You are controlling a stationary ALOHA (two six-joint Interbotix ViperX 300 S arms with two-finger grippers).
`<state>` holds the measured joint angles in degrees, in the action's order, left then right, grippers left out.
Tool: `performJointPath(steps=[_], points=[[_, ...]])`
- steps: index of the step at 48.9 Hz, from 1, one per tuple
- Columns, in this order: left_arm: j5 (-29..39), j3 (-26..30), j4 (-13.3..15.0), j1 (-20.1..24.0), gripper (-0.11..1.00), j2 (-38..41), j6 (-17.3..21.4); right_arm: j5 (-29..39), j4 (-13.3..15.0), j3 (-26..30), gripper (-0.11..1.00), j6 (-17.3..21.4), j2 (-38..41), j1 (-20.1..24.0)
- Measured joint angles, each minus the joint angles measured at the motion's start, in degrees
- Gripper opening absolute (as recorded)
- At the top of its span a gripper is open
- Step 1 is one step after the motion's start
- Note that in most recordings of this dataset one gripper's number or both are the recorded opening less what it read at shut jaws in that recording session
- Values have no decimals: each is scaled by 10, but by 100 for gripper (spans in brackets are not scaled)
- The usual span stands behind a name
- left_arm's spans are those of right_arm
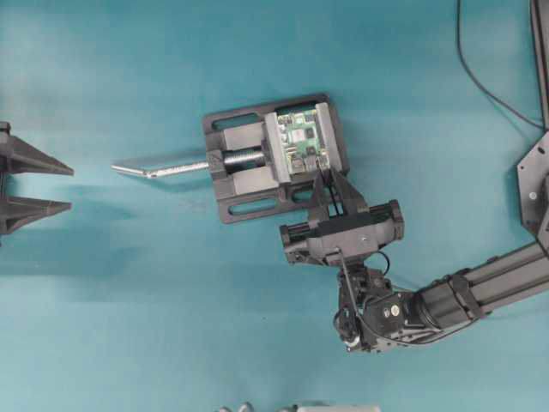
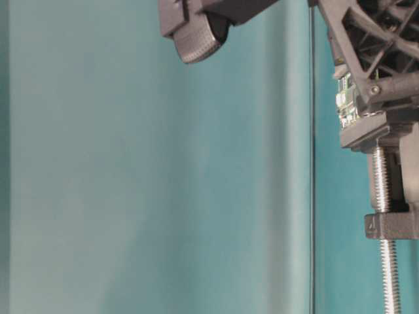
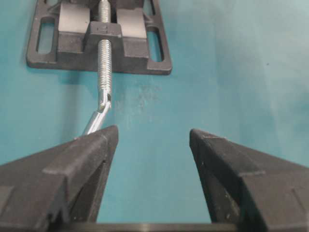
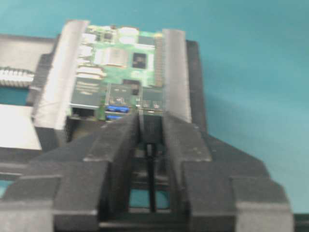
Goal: Insert the USB into the fixed PCB.
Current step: 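Open the right gripper and pull it back from the plug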
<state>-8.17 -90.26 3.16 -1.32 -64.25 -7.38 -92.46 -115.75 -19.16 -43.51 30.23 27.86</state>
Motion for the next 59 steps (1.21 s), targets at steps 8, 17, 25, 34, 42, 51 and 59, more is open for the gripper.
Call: performJointPath(steps=[8,17,25,34,42,51,59], points=[[0,-1,0,0,78,0,0,-2,-4,0,35,2,-4,24],[0,0,0,0,78,0,-1,-13,-4,2,35,1,-4,59],[0,-1,0,0,78,0,-1,-15,-4,3,35,-1,-4,58],[-1,0,0,0,78,0,-1,-3,-4,3,35,-2,-8,61],[0,-1,0,0,78,0,-1,28,-4,-12,35,-32,-32,59],[0,-1,0,0,78,0,-1,40,-4,-45,36,-65,-70,61],[0,-1,1,0,78,0,0,44,-4,-76,36,-65,-100,67]])
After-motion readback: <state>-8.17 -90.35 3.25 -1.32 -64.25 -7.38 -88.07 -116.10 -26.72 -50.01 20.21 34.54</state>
